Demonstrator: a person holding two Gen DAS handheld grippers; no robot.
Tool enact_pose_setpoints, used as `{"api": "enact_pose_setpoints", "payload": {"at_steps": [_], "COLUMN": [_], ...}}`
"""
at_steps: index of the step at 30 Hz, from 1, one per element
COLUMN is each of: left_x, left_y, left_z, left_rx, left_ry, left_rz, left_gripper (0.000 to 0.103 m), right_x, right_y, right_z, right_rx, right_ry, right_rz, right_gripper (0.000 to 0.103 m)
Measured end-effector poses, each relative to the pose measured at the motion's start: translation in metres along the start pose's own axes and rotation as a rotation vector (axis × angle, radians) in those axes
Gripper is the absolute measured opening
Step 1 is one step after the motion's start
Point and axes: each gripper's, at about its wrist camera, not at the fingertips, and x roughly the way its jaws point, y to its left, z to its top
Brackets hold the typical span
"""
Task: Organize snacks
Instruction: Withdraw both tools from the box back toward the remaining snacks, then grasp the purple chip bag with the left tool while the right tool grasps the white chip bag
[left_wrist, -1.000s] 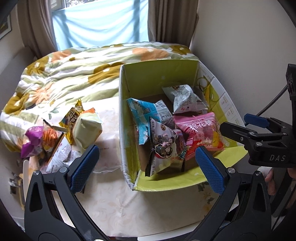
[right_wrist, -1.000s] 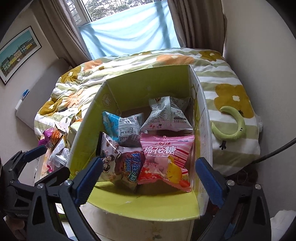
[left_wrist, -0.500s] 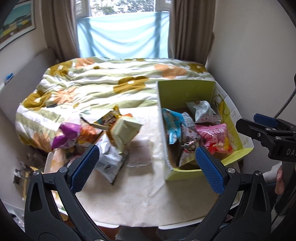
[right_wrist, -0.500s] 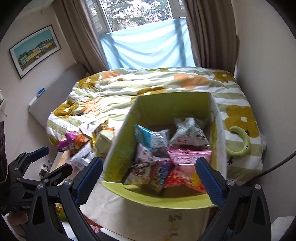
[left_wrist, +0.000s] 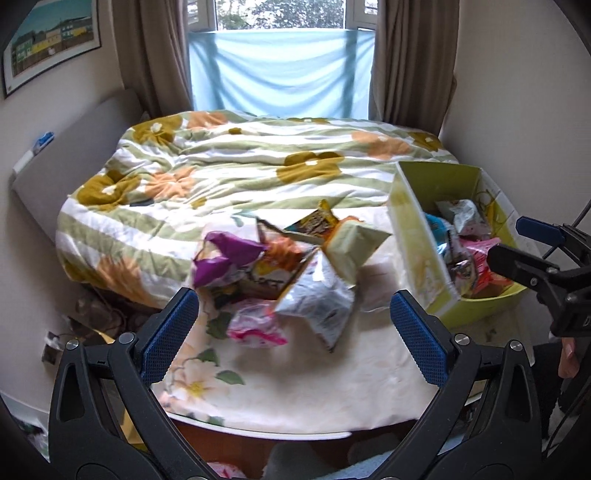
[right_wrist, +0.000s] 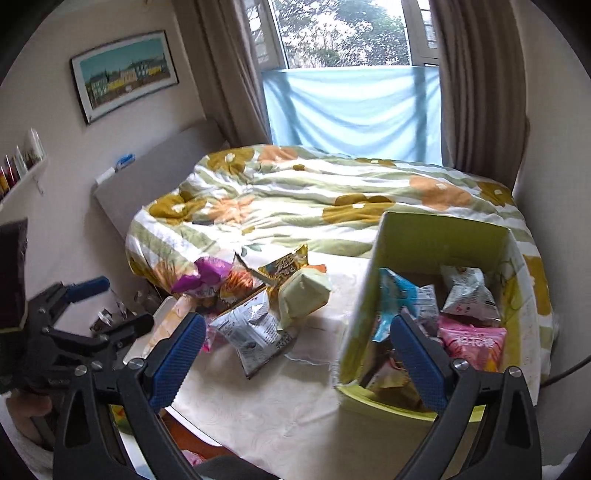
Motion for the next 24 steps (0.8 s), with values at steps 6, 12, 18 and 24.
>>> {"api": "enact_pose_setpoints", "payload": {"at_steps": [6, 12, 18, 24], "left_x": [0.030, 0.072, 0.124, 0.177], "left_y": [0.055, 0.094, 0.108, 0.107], "left_z": [-0.001, 0.001, -0.001, -0.004], "left_rx": [0.041, 0.113, 0.267, 0.437], "left_ry": [0.052, 0.097, 0.112, 0.122], "left_rz": [-0.008, -0.020, 0.002, 0.013], "left_gripper": [0.102, 0.102, 0.102, 0.102], "right_x": [0.049, 0.091, 0.134, 0.172], "right_y": [0.036, 0.058, 0.071, 0.079], "right_z": [-0.008, -0.018, -0.032, -0.049], "right_rx": [-0.009, -0.008, -0.020, -0.057], "right_ry": [0.074, 0.132, 0.182, 0.224], "right_rz": [-0.009, -0.047, -0.109, -0.187], "right_gripper": [0.100, 0.100, 0.100, 0.100]}}
